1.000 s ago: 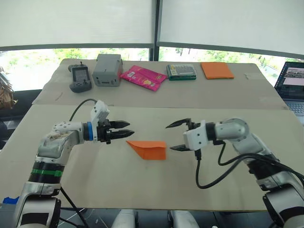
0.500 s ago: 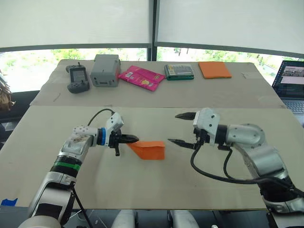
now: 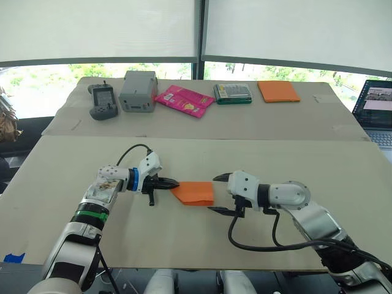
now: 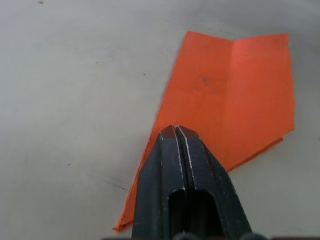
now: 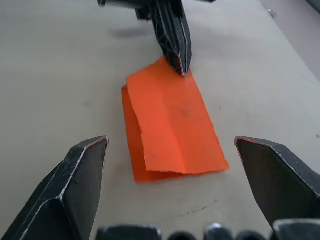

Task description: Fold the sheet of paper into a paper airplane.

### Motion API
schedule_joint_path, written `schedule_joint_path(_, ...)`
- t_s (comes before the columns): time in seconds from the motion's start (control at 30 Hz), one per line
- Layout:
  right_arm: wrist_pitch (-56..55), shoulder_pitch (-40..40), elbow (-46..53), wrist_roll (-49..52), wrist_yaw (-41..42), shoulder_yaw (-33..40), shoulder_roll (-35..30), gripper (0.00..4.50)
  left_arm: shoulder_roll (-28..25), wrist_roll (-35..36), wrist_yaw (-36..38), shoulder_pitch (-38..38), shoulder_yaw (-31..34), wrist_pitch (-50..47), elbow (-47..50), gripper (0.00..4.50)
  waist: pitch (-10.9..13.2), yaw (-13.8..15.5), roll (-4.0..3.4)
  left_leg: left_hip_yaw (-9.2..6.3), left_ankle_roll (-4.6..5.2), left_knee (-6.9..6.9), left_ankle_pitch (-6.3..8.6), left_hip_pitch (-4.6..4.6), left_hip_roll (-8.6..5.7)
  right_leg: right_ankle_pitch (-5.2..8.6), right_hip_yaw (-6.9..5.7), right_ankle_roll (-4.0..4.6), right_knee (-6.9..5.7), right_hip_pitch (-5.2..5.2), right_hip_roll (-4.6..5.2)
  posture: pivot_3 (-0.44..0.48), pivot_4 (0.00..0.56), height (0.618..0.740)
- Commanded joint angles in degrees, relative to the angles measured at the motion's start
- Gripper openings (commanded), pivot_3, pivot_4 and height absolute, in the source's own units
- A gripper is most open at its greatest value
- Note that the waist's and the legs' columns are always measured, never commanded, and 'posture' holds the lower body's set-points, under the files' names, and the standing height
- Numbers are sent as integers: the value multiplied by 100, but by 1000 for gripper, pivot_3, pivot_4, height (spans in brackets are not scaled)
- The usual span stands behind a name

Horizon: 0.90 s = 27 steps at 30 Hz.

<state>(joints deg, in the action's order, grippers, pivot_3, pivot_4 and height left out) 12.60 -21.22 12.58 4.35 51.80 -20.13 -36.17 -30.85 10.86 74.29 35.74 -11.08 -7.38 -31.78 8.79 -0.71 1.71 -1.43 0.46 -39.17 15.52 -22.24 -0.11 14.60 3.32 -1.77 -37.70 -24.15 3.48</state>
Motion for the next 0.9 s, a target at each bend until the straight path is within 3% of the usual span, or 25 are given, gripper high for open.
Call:
schedule_joint_path(0.03, -642, -219, -395, -90, 126, -24, 201, 4500, 28, -90, 62, -98, -53, -60, 28, 35, 0, -2, 0, 0, 0, 0, 0, 1, 1, 0, 0, 0, 0, 1, 0, 0, 150, 740)
schedule_joint_path(0.13, -1049, -435, -894, -204, 168, -16, 386, 3657, 11, -17, 149, -154, -12, -118, 144, 0, 0, -14, 0, 0, 0, 0, 0, 1, 1, 0, 0, 0, -3, -1, -1, 0, 150, 740)
schedule_joint_path(0.47, -1477, -849, -1588, 34, 920, 17, 562, 142, -85, 48, 97, -293, 156, -312, 462, 0, 0, -16, 0, -1, 0, 0, 0, 0, 4, 0, 0, 0, -8, -4, -2, 0, 150, 740)
schedule_joint_path(0.57, -1412, -816, -1597, 211, 1254, 11, 551, 38, -122, 398, 194, -401, 320, -862, 847, 0, 0, -18, 0, -1, 0, 0, 0, 0, 4, 0, 0, 0, -8, -5, -1, 0, 150, 740)
schedule_joint_path(0.7, -1555, -766, -1450, 289, 1719, -13, 373, 38, -234, 1302, 464, -608, 612, -2299, 1667, 0, 0, -28, 0, -1, 0, 0, 0, -5, 6, 0, 0, 0, -25, -10, -2, 0, 150, 740)
schedule_joint_path(0.9, -1493, -724, -1188, 288, 2026, -27, 228, 38, -563, 1486, 540, -772, 605, -2715, 2155, 0, 0, -29, 0, -2, 0, 0, 0, 1, 7, 0, 0, 0, -20, -9, -3, 0, 150, 740)
